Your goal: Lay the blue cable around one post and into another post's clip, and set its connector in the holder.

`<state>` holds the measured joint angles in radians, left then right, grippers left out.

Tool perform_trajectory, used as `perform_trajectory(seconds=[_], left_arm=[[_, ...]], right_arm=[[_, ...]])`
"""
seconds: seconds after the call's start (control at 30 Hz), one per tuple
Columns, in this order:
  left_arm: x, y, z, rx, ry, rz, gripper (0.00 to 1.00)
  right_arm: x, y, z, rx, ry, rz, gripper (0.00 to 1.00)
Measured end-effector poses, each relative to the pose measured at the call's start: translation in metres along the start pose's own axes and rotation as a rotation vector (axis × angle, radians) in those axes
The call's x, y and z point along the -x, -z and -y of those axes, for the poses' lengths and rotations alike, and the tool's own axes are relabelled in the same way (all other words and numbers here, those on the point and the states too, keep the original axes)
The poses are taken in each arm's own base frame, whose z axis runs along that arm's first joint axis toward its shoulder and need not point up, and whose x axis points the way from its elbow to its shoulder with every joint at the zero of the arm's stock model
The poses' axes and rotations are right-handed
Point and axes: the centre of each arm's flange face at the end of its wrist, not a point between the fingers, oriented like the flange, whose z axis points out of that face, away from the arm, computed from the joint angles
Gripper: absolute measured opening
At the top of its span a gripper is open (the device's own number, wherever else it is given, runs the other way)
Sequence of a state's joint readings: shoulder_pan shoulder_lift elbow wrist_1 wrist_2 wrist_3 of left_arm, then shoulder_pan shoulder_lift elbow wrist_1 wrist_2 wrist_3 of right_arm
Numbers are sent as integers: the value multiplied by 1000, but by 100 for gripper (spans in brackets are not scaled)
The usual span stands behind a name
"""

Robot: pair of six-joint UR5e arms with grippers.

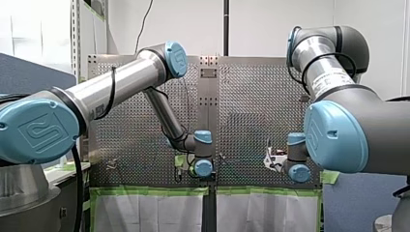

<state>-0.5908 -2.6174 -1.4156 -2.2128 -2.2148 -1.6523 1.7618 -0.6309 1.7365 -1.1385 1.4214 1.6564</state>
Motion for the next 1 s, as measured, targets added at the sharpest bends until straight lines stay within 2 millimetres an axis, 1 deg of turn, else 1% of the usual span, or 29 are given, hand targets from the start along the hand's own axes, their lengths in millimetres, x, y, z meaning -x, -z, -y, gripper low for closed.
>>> perform_trajectory(seconds=[0.13, 0.27, 0.47, 0.5, 0.53, 0.57, 0.6, 0.63, 0.67, 0.7, 0.73, 0.77, 0.8, 1.0], left_arm=[[2, -3, 1, 2, -4, 2, 4], [4, -7, 1, 5, -7, -1, 4], [5, -10, 0, 5, -13, -7, 4], [5, -10, 0, 1, -13, -9, 19], [5, -9, 0, -3, -12, -11, 19], [4, -9, 0, -8, -10, -15, 29], [4, -8, 1, -17, -7, -22, 29], [3, -7, 2, -23, -5, -28, 47], [3, -6, 2, -30, -2, -35, 61], [2, -5, 3, -38, -2, -45, 77], [1, -4, 3, -43, -2, -54, 77], [1, -3, 3, -47, -4, -62, 95], [0, -1, 3, -50, -8, -73, 100], [-4, 7, 6, -82, -38, -123, 100]], right_arm=[[-3, -9, -2, -1, -4, -13, 0], [-7, -19, -10, 9, -9, -21, 0], [-9, -24, -19, 23, -10, -22, 0], [-9, -24, -20, 24, -10, -20, 0], [-9, -23, -21, 26, -11, -17, 0], [-8, -23, -21, 27, -11, -15, 0], [-8, -23, -21, 27, -11, -14, 0], [-8, -23, -22, 28, -10, -11, 0], [-7, -22, -22, 29, -10, -9, 0], [-7, -22, -22, 29, -10, -6, 0], [-7, -22, -22, 29, -10, -4, 0], [-7, -22, -22, 30, -10, -2, 0], [-7, -22, -22, 30, -10, -1, 0], [-5, -21, -21, 29, -14, 3, 0]])
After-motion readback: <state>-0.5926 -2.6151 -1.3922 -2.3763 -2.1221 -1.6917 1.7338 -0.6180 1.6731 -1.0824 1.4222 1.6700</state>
